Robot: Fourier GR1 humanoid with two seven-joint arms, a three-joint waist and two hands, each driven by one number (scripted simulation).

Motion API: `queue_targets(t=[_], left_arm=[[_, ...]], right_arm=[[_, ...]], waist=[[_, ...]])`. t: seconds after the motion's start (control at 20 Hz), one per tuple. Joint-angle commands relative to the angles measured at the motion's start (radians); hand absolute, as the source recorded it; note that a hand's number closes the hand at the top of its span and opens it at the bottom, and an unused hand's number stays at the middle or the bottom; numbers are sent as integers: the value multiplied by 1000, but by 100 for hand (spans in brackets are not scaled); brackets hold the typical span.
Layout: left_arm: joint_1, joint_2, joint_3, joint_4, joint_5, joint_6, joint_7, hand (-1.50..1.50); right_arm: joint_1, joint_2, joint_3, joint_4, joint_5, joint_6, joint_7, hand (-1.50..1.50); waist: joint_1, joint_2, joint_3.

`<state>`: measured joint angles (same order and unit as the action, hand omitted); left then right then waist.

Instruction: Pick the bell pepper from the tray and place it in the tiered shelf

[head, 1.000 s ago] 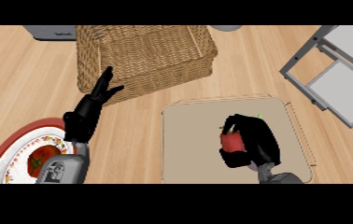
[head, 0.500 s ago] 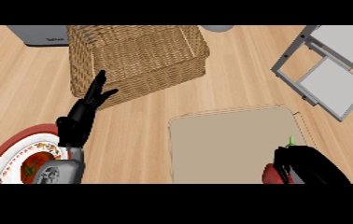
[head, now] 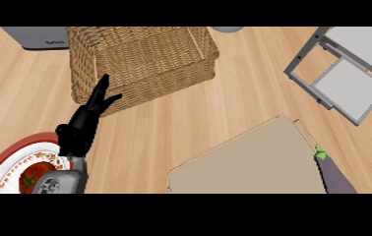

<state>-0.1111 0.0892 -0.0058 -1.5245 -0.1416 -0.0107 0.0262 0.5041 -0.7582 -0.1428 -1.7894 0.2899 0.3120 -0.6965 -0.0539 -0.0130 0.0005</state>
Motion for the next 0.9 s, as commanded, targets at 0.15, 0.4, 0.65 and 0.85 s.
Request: queue_targets(t=[0.15,0.4,0.65,0.85], left_arm=[[-32,17,17,50,8,-20,-5,0],[-70,-19,7,65,-2,10,36,0],[-58,-12,-1,59,-5,-6,21,0],[-42,-2,4,79,-6,-17,-23,0]], right_arm=[[118,-114,-386,4,-372,210,-110,150],[163,-117,-618,-13,-533,254,-24,150],[68,-164,-749,-42,-729,258,248,150],[-9,-199,-829,94,-756,261,283,150]], waist=[[14,9,-2],[20,9,-2],[42,13,-3],[47,13,-1]])
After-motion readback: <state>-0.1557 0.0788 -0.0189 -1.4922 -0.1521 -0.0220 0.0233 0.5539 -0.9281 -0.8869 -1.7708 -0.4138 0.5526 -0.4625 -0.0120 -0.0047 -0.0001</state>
